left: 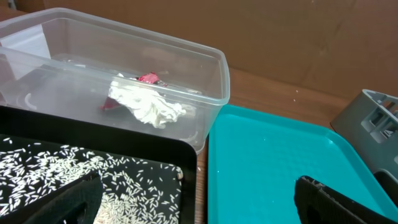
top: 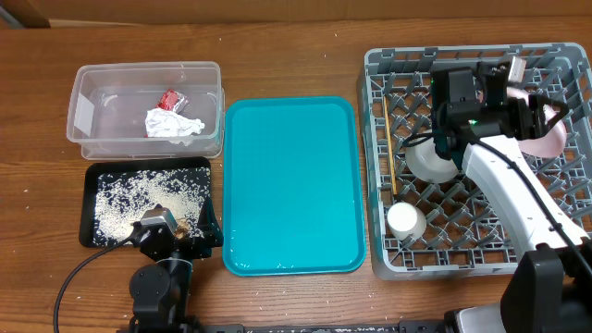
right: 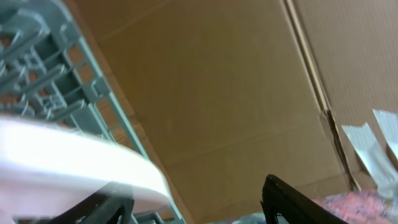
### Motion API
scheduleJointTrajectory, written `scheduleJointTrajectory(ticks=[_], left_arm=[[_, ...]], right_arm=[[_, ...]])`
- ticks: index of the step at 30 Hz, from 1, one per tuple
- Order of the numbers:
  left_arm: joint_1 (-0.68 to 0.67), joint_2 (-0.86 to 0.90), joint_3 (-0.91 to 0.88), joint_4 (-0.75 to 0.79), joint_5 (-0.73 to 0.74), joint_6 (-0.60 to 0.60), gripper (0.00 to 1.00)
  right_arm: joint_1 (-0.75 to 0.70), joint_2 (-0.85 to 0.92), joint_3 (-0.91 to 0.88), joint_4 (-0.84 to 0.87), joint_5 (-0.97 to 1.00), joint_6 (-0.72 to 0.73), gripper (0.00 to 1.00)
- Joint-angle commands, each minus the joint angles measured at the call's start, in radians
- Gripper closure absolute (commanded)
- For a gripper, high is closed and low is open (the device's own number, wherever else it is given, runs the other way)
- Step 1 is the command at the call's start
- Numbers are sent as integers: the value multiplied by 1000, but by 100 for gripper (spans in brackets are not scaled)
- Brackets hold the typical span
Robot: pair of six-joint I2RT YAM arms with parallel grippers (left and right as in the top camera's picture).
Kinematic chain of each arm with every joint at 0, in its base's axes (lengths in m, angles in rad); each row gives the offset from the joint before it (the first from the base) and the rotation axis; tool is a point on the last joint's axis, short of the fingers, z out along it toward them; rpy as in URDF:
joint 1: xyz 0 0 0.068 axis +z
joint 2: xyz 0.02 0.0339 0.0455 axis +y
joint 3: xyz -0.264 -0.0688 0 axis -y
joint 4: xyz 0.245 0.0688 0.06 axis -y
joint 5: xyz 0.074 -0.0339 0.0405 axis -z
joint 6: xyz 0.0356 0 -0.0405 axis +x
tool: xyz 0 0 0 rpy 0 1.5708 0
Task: Sort waste into correct bins and load items into the dishwasher
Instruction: 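Lift the white plate into the rack and stand it upright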
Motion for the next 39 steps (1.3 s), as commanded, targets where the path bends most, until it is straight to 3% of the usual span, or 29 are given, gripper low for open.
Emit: scheduleJointTrajectory(ticks=[1, 15, 30, 34, 39], left_arm=[[10, -11, -4, 2, -7, -9, 0], [10, -11, -4, 2, -7, -9, 0], [10, -11, -4, 2, -7, -9, 0], [10, -11, -4, 2, -7, -9, 0], [10, -11, -4, 2, -7, -9, 0]], right_arm=[[23, -27, 58, 28, 62, -12, 30], [102, -84, 59, 97, 17, -10, 32], [548, -374, 59, 58, -327, 57, 21], [636, -447, 59, -121, -557, 251, 20], [647, -494, 59, -277, -1131, 479, 15]])
